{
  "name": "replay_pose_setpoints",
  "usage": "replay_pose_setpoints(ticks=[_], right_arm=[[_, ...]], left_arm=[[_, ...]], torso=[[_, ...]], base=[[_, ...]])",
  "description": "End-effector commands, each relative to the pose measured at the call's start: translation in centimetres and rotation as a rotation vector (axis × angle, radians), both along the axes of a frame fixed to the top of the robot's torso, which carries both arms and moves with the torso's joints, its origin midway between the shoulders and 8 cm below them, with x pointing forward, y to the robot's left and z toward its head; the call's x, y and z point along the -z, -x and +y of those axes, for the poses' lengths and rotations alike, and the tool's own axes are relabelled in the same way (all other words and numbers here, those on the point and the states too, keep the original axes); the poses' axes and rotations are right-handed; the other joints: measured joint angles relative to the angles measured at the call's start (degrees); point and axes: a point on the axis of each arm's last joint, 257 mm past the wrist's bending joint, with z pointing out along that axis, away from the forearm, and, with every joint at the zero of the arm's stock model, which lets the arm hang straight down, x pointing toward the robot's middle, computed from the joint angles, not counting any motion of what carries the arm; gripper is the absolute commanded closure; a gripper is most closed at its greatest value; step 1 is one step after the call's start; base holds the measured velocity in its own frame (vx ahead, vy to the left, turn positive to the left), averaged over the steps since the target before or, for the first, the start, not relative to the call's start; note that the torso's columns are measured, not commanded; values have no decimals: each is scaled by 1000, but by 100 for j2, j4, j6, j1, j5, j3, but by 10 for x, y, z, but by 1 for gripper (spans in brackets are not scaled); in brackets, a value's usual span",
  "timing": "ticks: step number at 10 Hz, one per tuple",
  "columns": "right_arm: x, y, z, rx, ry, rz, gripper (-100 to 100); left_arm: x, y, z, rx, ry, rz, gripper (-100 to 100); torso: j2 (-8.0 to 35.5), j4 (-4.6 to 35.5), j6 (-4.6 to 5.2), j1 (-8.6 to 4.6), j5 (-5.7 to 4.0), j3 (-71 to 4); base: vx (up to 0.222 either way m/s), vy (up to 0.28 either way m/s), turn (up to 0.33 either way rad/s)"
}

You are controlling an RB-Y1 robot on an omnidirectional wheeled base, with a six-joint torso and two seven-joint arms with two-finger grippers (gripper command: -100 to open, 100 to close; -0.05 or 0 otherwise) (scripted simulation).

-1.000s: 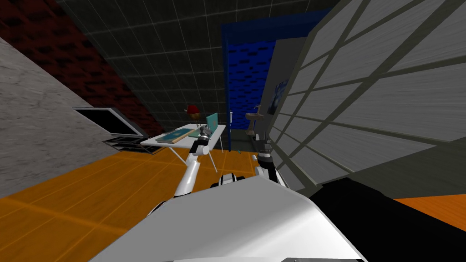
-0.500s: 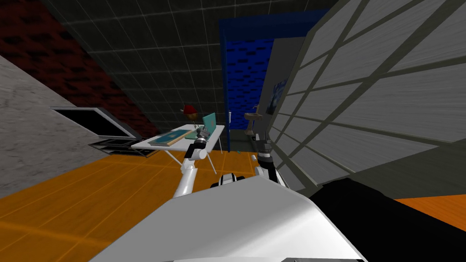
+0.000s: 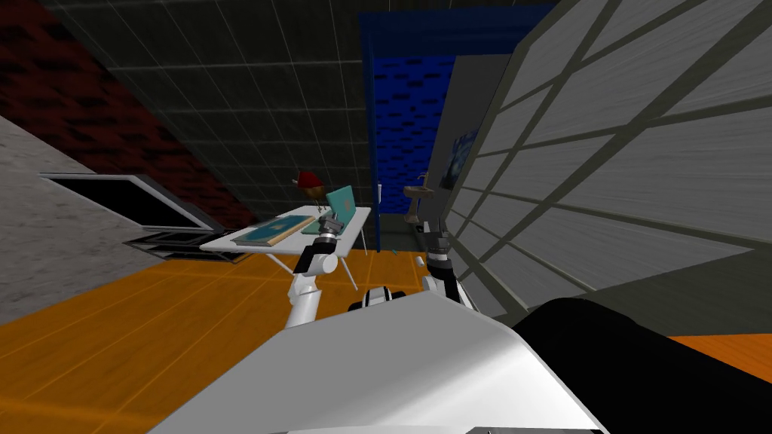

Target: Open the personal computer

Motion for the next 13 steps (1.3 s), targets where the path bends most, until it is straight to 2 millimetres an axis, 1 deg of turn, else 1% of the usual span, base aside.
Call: replay_pose_setpoints(ticks=[1, 3, 4, 5, 6, 7, 8, 9, 10, 13], right_arm=[[0, 0, 0, 0, 0, 0, 0], [0, 0, 0, 0, 0, 0, 0], [0, 0, 0, 0, 0, 0, 0], [0, 0, 0, 0, 0, 0, 0], [0, 0, 0, 0, 0, 0, 0], [0, 0, 0, 0, 0, 0, 0], [0, 0, 0, 0, 0, 0, 0], [0, 0, 0, 0, 0, 0, 0], [0, 0, 0, 0, 0, 0, 0], [0, 0, 0, 0, 0, 0, 0]], left_arm=[[12, 14, 11, -27, -8, 37, 100], [9, 30, 20, -47, -9, 30, 100], [-2, 34, 20, -48, -9, 8, 100], [11, 41, 26, -67, -19, 50, 100], [10, 50, 32, -79, -20, 49, 100], [4, 58, 35, -87, -22, 38, 100], [-9, 63, 35, -88, -22, 9, 100], [-3, 59, 35, -86, -22, 24, 100], [-5, 59, 35, -75, -58, 25, -100], [-10, 55, 34, -46, -121, 41, -100]], torso=[[18, 11, -1, 1, -1, 12], [17, 17, 1, -8, -6, 12], [34, 23, -1, -10, -7, 22], [47, 28, 1, -12, -8, 30], [36, 26, 2, -10, -7, 25], [28, 22, -1, -8, -7, 19], [36, 24, -1, -8, -7, 23], [46, 28, 0, -9, -7, 29], [44, 27, 1, -10, -7, 29], [38, 25, 0, -2, -5, 25]], base=[[54, 8, -136], [56, 10, -38], [13, 5, 14], [55, 9, -136], [73, 10, -83], [38, 7, 4], [7, 4, 11], [0, 0, 0], [-12, 7, 22], [-27, 26, 44]])
